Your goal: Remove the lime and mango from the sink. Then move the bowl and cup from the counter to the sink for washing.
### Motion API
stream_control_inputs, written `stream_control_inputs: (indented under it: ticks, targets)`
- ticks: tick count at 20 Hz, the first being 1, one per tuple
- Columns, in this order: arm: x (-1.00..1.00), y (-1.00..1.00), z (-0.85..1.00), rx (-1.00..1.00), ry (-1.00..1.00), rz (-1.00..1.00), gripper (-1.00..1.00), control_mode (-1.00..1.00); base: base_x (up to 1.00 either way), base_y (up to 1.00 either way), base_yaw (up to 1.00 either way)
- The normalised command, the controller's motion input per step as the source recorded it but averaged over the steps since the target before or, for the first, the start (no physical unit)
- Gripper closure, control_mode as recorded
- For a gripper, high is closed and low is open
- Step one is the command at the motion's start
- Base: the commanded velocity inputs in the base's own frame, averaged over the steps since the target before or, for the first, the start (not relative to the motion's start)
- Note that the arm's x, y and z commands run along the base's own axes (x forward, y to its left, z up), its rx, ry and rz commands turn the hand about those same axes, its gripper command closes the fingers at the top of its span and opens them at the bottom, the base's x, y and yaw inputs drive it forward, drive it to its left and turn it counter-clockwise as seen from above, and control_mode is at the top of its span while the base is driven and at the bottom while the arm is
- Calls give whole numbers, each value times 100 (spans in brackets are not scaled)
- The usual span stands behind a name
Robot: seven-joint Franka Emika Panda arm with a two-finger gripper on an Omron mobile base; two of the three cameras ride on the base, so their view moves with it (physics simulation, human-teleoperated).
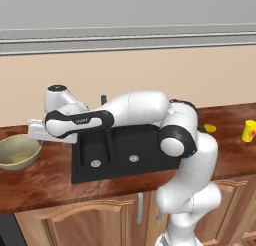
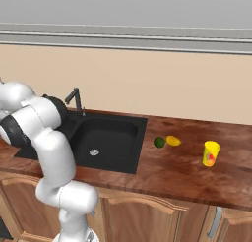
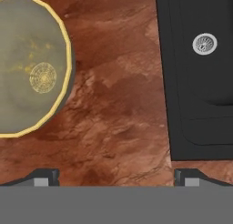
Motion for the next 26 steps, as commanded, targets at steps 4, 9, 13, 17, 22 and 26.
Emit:
stream_control_inputs:
  ticks: [4, 9, 13, 17, 22, 26]
  targets:
    - [5, 18, -7, 0, 4, 0, -100, -100, 0, 0, 0]
    - [2, 16, -4, 0, 1, 0, -100, -100, 0, 0, 0]
    - [2, 12, -3, 0, 0, 0, -100, -100, 0, 0, 0]
    - [4, 9, -6, 0, 2, 0, -100, -100, 0, 0, 0]
    - [0, 2, -5, -1, 0, -3, -100, -100, 0, 0, 0]
    - [1, 0, -8, 0, 0, -5, -100, -100, 0, 0, 0]
